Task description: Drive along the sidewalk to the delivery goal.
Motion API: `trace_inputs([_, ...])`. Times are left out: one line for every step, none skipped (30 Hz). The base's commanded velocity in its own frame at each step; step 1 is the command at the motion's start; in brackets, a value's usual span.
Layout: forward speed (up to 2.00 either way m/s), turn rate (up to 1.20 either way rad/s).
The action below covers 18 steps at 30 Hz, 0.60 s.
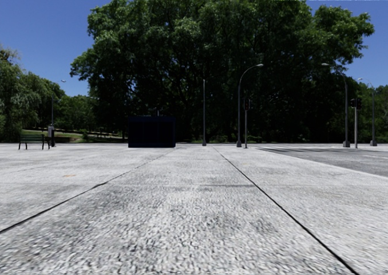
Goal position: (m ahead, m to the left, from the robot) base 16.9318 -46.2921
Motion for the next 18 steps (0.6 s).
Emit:
trace_inputs([2.0,-0.94])
trace_inputs([2.0,-0.18])
trace_inputs([2.0,-0.04])
trace_inputs([2.0,0.0])
trace_inputs([2.0,0.0])
trace_inputs([2.0,0.0])
trace_inputs([2.0,0.0])
trace_inputs([2.0,0.0])
trace_inputs([2.0,0.0])
trace_inputs([2.0,0.0])
trace_inputs([2.0,0.0])
trace_inputs([2.0,0.0])
trace_inputs([2.0,0.0])
trace_inputs([2.0,0.0])
trace_inputs([2.0,0.0])
trace_inputs([2.0,0.0])
trace_inputs([2.0,0.0])
trace_inputs([2.0,0.0])
